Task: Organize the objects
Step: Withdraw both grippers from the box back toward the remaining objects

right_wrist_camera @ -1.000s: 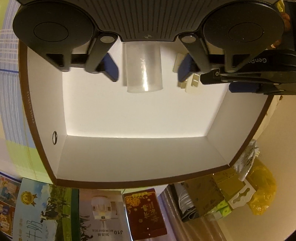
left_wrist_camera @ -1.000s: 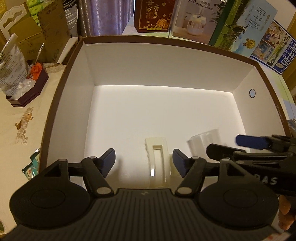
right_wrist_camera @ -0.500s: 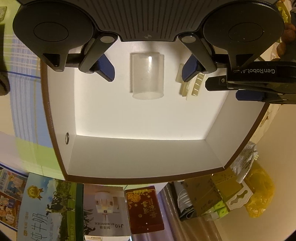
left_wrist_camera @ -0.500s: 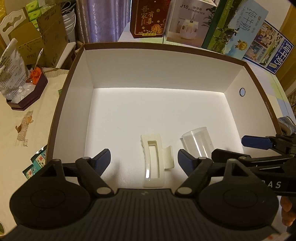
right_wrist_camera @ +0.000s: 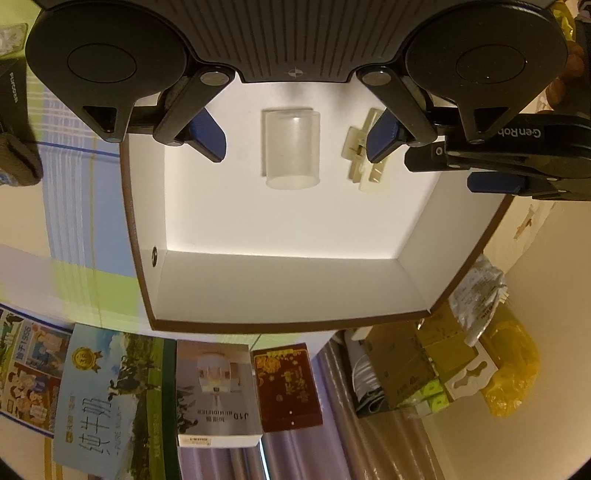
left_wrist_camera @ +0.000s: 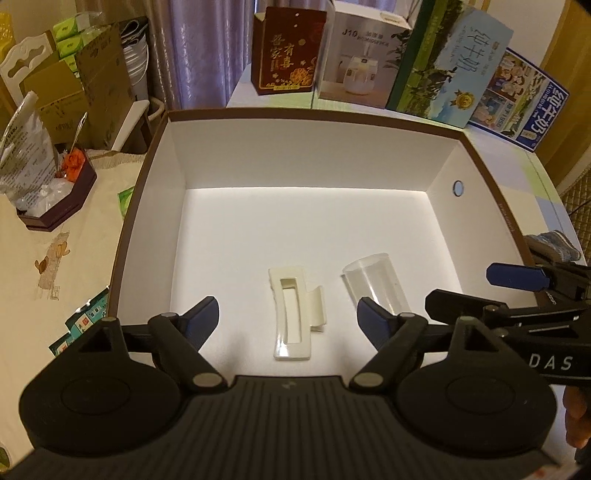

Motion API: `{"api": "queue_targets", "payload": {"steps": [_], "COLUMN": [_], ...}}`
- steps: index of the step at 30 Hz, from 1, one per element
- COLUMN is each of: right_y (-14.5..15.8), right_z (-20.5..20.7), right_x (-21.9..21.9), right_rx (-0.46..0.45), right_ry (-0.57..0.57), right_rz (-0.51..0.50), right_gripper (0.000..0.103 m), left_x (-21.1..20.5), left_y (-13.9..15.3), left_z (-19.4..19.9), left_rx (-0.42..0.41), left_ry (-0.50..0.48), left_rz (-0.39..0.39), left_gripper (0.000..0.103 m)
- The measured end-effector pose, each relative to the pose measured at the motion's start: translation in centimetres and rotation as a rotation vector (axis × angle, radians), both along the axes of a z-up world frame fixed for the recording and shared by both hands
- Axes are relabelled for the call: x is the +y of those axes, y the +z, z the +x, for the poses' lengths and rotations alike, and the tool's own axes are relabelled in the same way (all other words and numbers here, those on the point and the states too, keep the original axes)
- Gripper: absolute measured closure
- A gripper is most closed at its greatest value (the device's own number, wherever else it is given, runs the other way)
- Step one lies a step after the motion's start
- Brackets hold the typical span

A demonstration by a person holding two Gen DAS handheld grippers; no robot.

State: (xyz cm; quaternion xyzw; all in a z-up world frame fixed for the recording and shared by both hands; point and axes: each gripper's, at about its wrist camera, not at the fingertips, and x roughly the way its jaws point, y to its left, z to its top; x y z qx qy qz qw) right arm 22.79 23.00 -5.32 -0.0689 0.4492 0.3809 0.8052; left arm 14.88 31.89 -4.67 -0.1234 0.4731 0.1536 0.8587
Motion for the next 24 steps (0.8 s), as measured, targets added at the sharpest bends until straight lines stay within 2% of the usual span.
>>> {"api": "queue_targets", "payload": {"steps": [10,24], "right_y": [1.9,4.4], "right_z": [-1.2,-2.8], "right_x": [-2.5,-9.5], "right_rx": [-0.03,-0.056], "right_ry": [-0.01,-0.012], "right_rz": [0.043,0.1], "right_gripper": [0.022,0.021], "left_x": [-2.3,-8.7], "left_y": [1.8,3.7], "left_z": [-1.0,-3.1], "left_rx": [-0.04,-0.086], "left_ry": [-0.006,-0.019], "left_rz": [0.014,0.01], "left_gripper": [0.023,0.021]}}
